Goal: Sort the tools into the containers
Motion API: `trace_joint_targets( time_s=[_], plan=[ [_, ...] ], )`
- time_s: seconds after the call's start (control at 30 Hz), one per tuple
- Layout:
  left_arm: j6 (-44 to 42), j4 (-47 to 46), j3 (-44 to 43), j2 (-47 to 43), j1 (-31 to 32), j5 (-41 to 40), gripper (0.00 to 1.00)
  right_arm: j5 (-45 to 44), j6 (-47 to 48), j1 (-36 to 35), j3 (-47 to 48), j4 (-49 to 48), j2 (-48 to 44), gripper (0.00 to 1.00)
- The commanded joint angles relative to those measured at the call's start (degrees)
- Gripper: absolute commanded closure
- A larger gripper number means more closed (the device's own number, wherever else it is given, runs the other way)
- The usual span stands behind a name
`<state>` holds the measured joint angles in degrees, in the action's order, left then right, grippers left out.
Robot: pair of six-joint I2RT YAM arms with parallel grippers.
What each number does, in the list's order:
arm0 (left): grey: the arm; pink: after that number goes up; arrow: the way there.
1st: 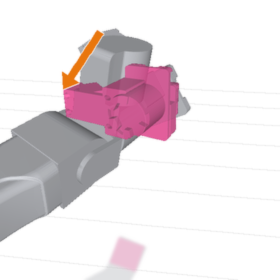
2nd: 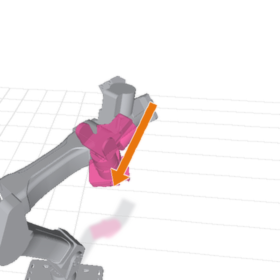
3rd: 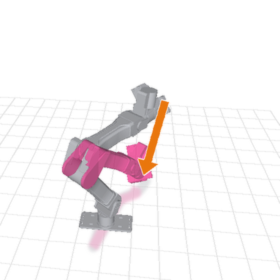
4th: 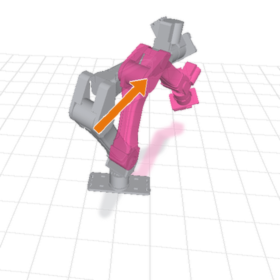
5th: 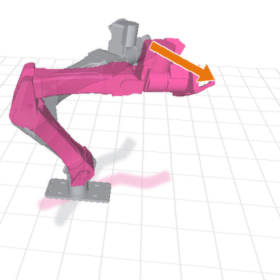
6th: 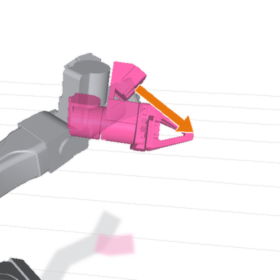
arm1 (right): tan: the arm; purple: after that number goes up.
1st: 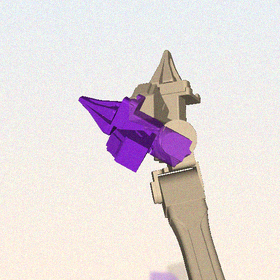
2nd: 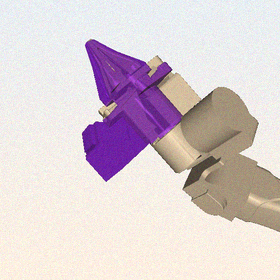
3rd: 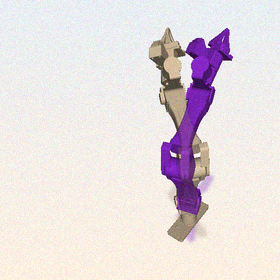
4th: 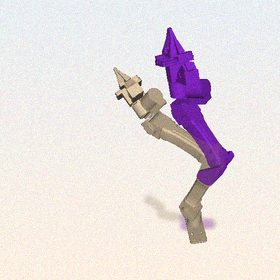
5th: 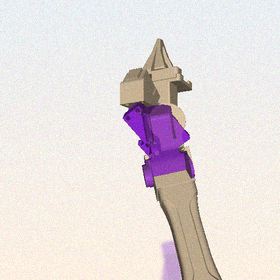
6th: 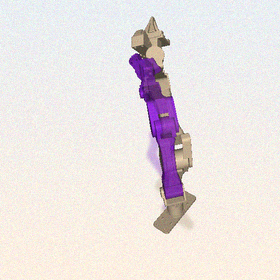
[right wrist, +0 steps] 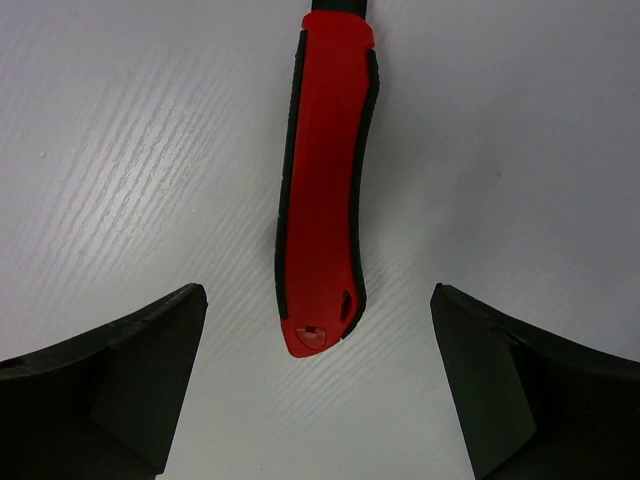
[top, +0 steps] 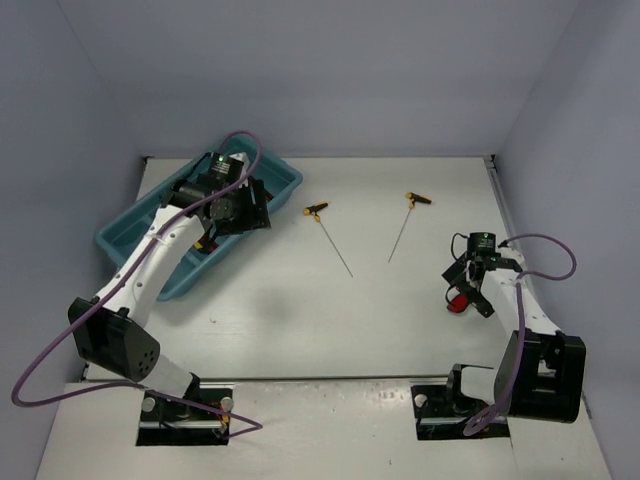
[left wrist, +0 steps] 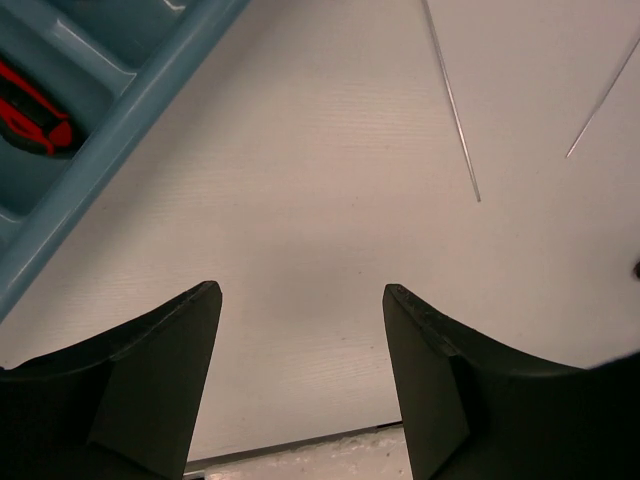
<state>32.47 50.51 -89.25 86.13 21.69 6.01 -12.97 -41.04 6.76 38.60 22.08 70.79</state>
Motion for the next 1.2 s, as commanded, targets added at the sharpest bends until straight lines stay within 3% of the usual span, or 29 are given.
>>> trace_joint_targets(
  time_s=[0.0,0.23,0.4,0.47,0.67,0.87,1.03,1.17],
  plan=[
    [-2.78,-0.68,1.31,-2.56,1.58,1.44,0.37,-0.16,-2.61,0.27,-1.23,-2.92,1.35,0.1],
    [-3.29,-1.71,3.82,-4.17,2.23,3.35,0.37,0.75,-3.24,0.18,-4.1,-6.12,3.59,0.23],
    [-3.41,-1.82,5.12,-5.36,2.21,4.22,0.37,0.19,-3.93,0.07,-6.1,-7.44,5.27,0.41],
    [-3.57,-1.85,5.49,-5.85,2.23,4.41,0.37,0.05,-4.08,-0.07,-6.53,-7.61,4.92,0.52],
    [-3.24,-5.16,7.56,-7.25,2.26,10.09,0.37,0.88,-1.58,-3.38,-5.1,-8.01,0.3,0.99],
    [0.8,-14.12,9.62,-8.78,2.37,19.08,0.37,2.94,3.92,-14.48,0.07,-9.34,-8.82,1.0],
    [6.22,-25.43,10.82,-9.45,5.07,24.47,0.37,14.97,12.33,-22.54,5.11,-13.02,-15.61,1.0],
    [9.68,-32.49,9.87,-7.71,9.55,23.85,0.37,22.13,16.02,-27.02,8.1,-14.02,-16.22,1.0]
  ],
)
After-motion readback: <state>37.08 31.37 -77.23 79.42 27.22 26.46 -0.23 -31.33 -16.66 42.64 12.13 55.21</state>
